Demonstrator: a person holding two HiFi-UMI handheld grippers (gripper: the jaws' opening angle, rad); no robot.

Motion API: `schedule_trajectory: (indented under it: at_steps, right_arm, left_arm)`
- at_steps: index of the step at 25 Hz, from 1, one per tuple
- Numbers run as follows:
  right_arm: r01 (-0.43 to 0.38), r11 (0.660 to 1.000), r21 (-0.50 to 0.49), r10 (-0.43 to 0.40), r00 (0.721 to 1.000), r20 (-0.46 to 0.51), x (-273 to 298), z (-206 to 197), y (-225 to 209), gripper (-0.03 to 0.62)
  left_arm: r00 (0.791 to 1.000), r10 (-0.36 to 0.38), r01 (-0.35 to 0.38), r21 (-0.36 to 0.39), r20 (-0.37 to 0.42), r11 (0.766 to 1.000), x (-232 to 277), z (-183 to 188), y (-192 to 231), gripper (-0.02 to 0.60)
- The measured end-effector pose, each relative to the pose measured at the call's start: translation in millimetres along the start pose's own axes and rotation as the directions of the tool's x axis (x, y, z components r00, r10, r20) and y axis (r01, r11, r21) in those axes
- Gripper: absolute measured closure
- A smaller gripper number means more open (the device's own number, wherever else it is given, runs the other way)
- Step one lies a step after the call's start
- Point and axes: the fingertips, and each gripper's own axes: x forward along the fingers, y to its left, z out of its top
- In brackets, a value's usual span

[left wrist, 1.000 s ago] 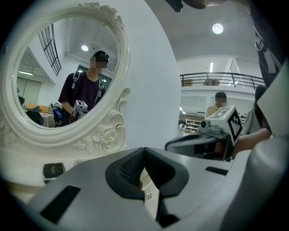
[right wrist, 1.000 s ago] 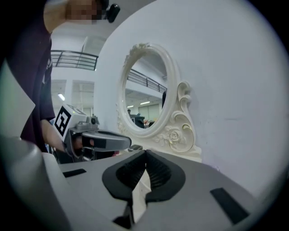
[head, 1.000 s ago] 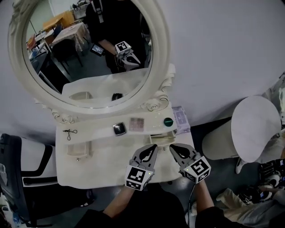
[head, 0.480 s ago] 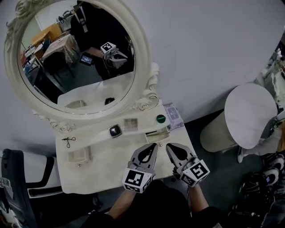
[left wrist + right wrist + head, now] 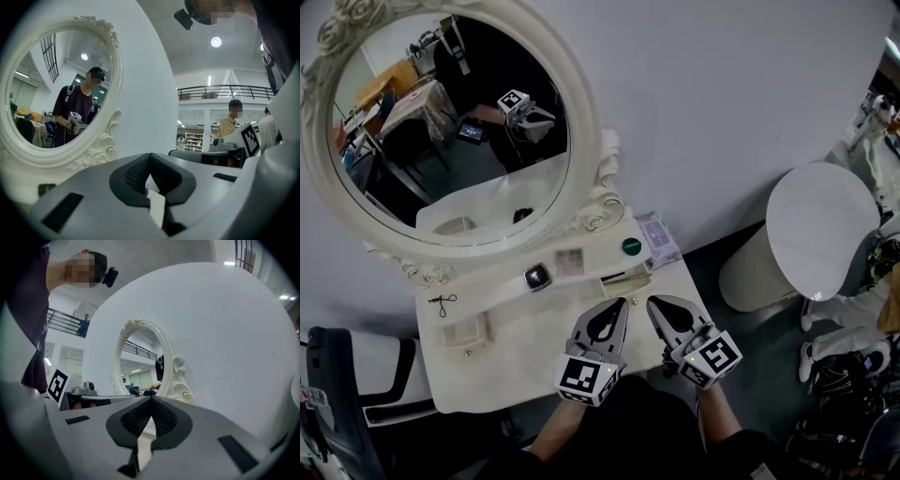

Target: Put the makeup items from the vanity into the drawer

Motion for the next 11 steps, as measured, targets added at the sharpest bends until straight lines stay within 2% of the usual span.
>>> schedule_trajectory:
  at_steps: [7,11]
  right_arm:
    - [0.0,1.0,-0.002,0.0,1.0,0.007,0.5,-0.1,1.6,0.572]
    - [-0.004,1.0,-0.006,0.004,1.0,-0.02,-0.3,-6.8,2.2,0.572]
  left_arm:
    - [1.0,0.003,-0.003,-0.003,-0.014,1.0,-1.8,-6.3,1.8,0.566]
    - [1.0,0.004,-0.004,-0.003,-0.021,1.0,-2.1,-8.8,2.3,0.566]
